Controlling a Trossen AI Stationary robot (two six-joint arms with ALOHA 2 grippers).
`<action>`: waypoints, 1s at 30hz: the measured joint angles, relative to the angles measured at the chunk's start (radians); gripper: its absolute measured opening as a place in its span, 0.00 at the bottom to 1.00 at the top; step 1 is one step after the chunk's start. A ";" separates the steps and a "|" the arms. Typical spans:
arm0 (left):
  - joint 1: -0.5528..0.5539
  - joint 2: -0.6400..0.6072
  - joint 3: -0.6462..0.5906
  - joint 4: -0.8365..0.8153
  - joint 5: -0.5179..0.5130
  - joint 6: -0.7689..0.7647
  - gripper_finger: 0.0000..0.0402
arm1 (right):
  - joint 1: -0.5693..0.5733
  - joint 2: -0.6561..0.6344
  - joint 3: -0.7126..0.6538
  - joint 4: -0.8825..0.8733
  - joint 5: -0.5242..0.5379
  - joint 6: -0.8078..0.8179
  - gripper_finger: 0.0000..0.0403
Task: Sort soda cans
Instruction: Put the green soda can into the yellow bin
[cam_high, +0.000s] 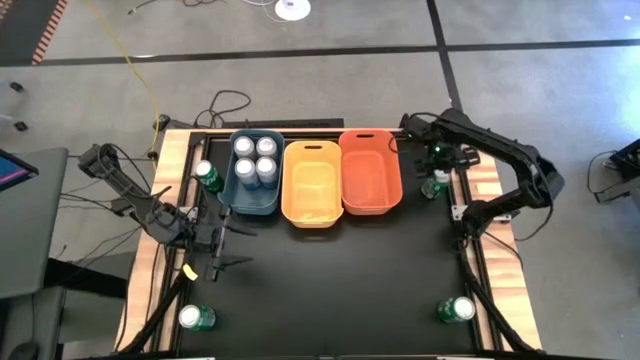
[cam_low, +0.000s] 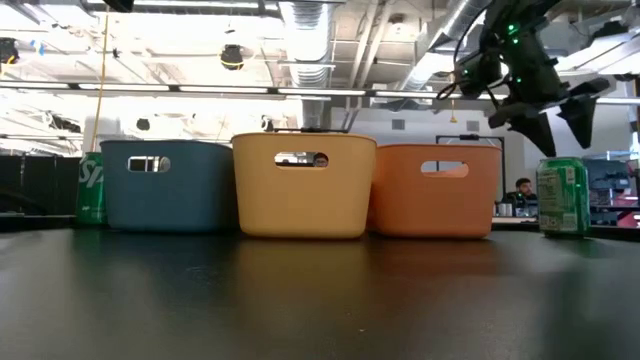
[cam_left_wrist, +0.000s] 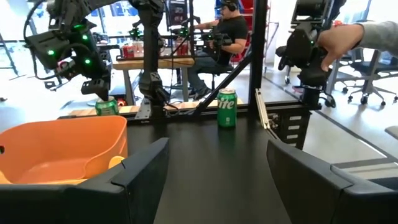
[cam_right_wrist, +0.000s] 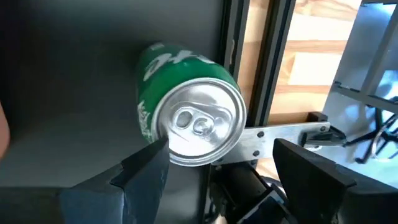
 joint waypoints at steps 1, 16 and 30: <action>0.000 0.000 0.000 0.000 -0.007 0.000 0.66 | 0.000 0.000 -0.001 0.011 -0.001 -0.009 0.76; 0.000 0.000 0.000 0.000 -0.017 -0.009 0.66 | -0.019 0.006 -0.070 0.160 -0.097 -0.059 0.76; 0.000 0.000 0.000 0.000 -0.018 -0.019 0.66 | 0.002 0.002 -0.067 0.136 -0.097 -0.094 0.76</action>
